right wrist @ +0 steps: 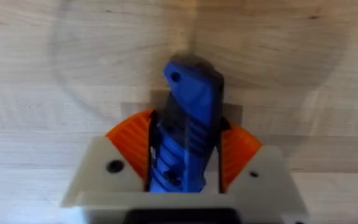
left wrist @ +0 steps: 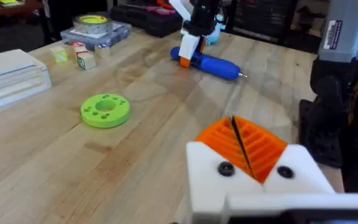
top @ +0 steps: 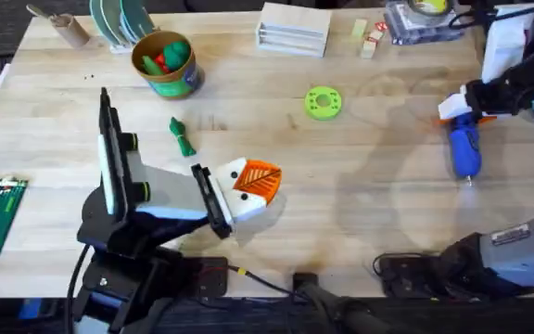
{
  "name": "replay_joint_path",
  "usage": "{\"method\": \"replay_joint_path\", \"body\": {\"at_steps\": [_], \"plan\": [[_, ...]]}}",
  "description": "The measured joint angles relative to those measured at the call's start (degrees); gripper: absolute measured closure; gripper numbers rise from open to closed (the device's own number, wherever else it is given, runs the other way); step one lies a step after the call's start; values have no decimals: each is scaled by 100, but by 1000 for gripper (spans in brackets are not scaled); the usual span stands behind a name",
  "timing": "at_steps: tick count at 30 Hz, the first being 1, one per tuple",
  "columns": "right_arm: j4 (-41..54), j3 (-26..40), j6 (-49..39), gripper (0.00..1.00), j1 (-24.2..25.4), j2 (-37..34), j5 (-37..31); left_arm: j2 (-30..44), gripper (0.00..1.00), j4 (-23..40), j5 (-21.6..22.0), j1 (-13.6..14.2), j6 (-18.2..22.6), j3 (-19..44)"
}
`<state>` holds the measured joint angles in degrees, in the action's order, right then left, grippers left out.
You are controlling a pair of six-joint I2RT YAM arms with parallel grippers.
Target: Pick up the gripper from the table and insert it into the empty holder that is missing its gripper. Then pick up a screw, insert it into the mounting hole, and use the screwdriver to tighten it. Finally, clean up the table by picking up the vegetable and placing it into the bucket.
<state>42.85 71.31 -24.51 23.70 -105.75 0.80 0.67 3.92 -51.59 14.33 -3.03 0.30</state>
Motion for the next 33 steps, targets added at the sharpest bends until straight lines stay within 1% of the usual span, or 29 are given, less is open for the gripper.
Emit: {"method": "replay_joint_path", "body": {"at_steps": [2,3,8,9,10,13,15,28,33], "plan": [[-21,2,-1,567,1,0,-43,0,997,0,0,0,0,0],[-30,2,-4,610,5,0,-64,0,997,-2,0,0,0,0],[-46,2,-16,718,11,-7,-112,0,997,0,-1,0,0,0],[-59,2,-18,785,11,-12,-136,0,997,0,0,0,0,0],[-68,2,-35,827,15,-22,-151,0,997,0,0,0,0,0],[-83,2,-60,934,22,-28,-183,0,997,0,0,0,0,0],[-90,2,-68,980,22,-37,-193,2,997,0,0,0,0,0],[-88,43,-33,974,20,-38,-228,0,997,0,0,0,0,0],[120,315,577,974,11,-103,-501,0,997,0,0,0,0,0]]}}
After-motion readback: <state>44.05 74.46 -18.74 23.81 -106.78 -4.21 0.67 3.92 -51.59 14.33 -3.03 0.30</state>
